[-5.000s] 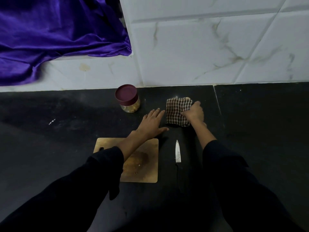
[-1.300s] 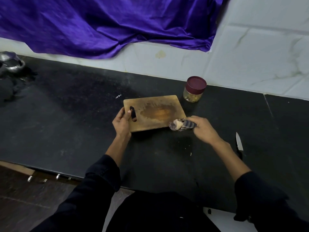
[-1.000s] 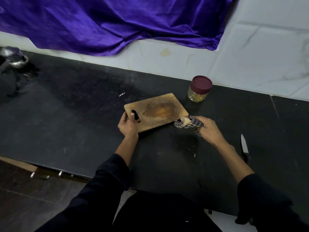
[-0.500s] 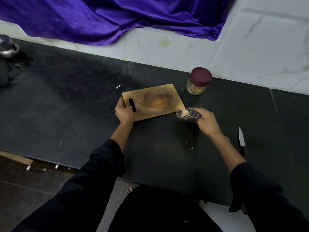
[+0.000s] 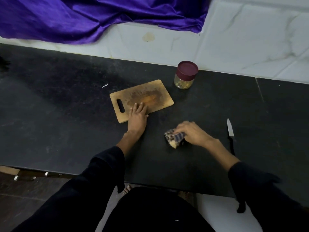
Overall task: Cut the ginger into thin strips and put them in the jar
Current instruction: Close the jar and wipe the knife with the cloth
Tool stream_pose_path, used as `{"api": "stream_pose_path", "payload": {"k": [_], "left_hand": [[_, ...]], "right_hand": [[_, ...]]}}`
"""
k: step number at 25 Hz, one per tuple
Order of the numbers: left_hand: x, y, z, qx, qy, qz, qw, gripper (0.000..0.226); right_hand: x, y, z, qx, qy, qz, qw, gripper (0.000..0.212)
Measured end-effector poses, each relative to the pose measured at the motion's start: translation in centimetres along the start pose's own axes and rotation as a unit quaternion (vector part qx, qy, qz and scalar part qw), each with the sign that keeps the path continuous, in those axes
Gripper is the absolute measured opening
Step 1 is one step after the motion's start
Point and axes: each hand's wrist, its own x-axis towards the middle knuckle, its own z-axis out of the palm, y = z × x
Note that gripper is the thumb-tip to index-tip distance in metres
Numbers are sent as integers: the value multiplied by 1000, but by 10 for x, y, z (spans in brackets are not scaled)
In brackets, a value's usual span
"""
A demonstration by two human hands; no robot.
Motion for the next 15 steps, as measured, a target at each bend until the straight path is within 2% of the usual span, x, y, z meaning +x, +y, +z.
{"api": "stream_pose_path", "payload": {"k": [2,6,9,11,14,15], "left_hand": [[1,5,4,6,21,-12,1000,44],[10,12,10,3,38,-57,998,43],[15,13,10,-1,45,-76,996,43],[17,14,12,5,45,-80,996,43],[17,12,15,16,41,-83,996,44],[17,12,15,20,41,-81,996,45]], "right_hand": [[-12,15,-13,72,4,18,997,52],[26,30,-59,172,211,60,960,58],[77,30,-82,142,279,98,945,56],[108,31,-81,86,241,121,959,51],[125,30,-57,-2,102,174,979,53],[120,30,-49,-24,99,185,978,55]]}}
